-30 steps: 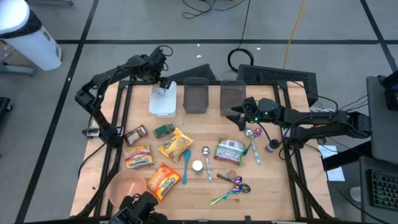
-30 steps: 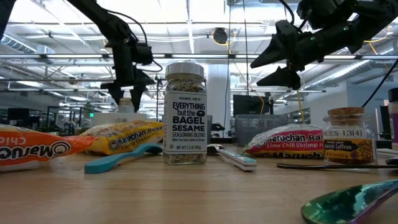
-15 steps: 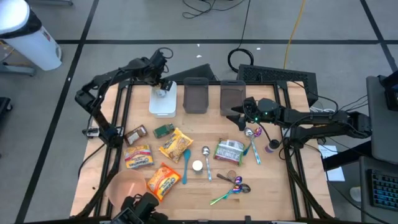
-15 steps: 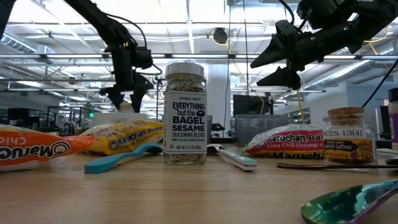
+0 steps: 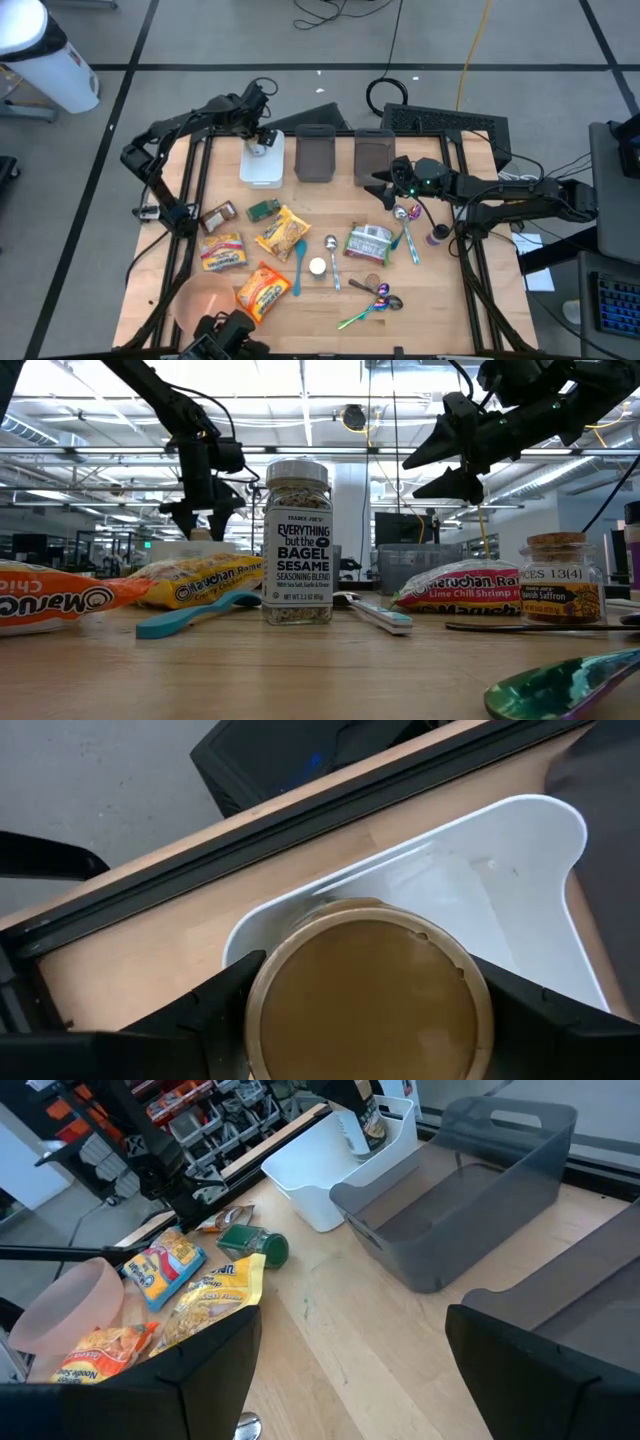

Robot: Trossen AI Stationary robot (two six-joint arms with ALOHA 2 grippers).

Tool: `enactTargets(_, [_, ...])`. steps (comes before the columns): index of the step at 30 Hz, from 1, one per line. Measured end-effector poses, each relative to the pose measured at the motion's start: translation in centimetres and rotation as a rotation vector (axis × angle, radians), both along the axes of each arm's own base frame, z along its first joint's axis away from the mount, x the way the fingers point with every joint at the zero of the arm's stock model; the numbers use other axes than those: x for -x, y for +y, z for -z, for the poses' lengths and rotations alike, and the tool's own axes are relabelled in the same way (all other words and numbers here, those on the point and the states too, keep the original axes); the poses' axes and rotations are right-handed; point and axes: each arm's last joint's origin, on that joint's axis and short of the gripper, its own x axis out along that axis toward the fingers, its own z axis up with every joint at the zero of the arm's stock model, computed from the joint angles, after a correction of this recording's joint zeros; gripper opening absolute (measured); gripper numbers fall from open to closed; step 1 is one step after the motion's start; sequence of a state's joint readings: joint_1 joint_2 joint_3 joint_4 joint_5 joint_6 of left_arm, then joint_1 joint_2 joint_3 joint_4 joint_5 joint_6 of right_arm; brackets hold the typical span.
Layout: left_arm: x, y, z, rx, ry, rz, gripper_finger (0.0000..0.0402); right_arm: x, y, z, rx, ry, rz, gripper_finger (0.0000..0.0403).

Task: Pick & Place Food Item
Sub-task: Put the golden seasoning bottle into the white bin

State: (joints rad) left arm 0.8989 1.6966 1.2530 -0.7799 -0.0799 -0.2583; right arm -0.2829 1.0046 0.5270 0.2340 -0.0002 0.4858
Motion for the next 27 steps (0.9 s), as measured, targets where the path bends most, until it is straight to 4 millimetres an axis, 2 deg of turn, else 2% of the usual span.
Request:
enactTargets(20, [-0.13,0.16,-0.08,-0.017,-0.017,-0.008,0.0278,0.00,0.01,0.00,-0.021,-0.006,0.007,0.0313])
enactTargets(27, [-0.12,0.16,-0.08,-0.017,-0.016,-0.009,0.0293,0.00,0.01,0.01,-0.024,-0.006,0.008,0.0313])
